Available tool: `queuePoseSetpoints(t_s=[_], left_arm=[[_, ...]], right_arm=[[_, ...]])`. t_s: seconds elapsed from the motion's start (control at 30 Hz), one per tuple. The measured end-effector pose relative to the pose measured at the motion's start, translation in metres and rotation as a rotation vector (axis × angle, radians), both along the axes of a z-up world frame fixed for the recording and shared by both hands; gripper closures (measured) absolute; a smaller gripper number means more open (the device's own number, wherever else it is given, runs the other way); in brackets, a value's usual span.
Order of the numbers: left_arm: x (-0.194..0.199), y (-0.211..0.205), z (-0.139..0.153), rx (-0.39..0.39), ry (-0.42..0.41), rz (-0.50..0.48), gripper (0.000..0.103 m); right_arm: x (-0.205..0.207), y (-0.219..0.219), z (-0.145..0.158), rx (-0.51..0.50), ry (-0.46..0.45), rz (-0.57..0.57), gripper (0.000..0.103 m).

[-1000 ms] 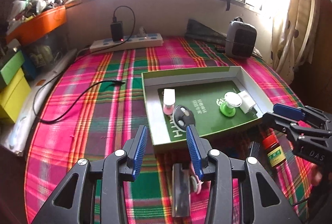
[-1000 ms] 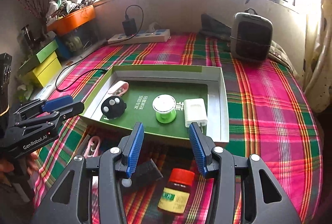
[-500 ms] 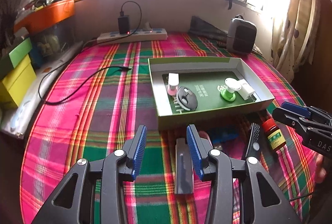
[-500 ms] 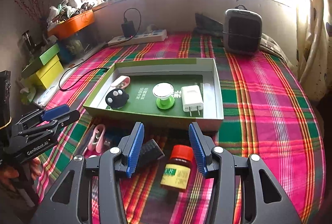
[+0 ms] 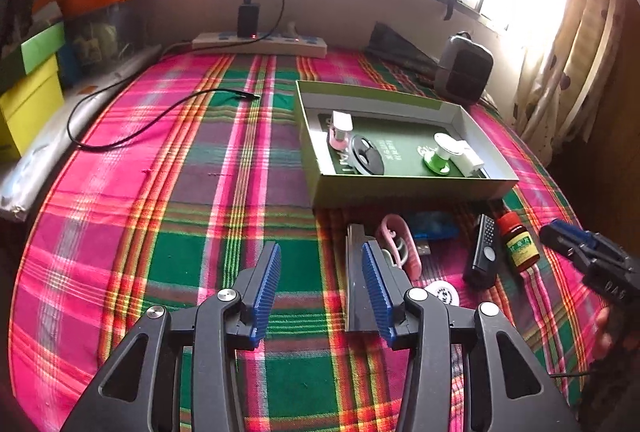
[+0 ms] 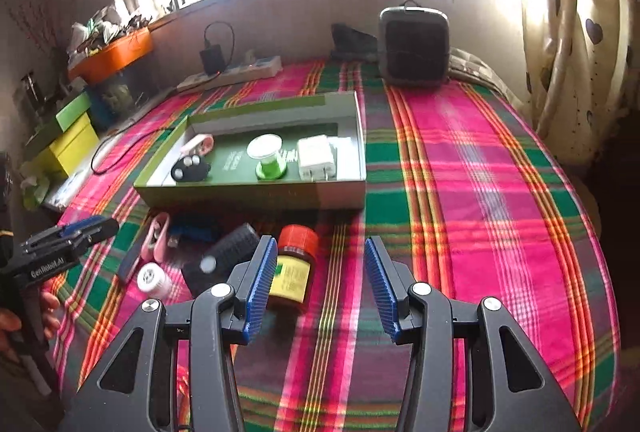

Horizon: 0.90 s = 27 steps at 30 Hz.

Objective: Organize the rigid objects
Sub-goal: 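Withdraw both tools from the box toward the remaining items on the cloth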

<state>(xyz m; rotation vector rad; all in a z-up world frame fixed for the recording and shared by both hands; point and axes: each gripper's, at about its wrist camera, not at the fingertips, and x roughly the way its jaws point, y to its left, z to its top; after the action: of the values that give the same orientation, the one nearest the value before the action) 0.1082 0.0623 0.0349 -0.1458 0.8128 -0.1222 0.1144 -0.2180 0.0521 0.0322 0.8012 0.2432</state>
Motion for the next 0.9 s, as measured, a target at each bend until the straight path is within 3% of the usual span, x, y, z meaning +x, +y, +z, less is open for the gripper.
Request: queuePoseSetpoints(t_s=[0.33, 0.43, 0.9], left_arm=[[-0.006, -0.01, -0.007, -0.003, 0.024, -0.055, 0.06], [-0.004, -0.014, -0.01, 0.013, 0.036, -0.06, 0.056], [0.006, -0.029, -0.021, 0.139, 0.077, -0.053, 0.056]], right_arm=[[0.006, 0.025, -0.017, -0.035, 0.047, 0.055, 0.052], [0.008, 0.03, -0.021, -0.049, 0.06, 0.067, 0.052], [0.023, 0.025, -0.031, -0.136, 0.077, 0.037, 0.052]])
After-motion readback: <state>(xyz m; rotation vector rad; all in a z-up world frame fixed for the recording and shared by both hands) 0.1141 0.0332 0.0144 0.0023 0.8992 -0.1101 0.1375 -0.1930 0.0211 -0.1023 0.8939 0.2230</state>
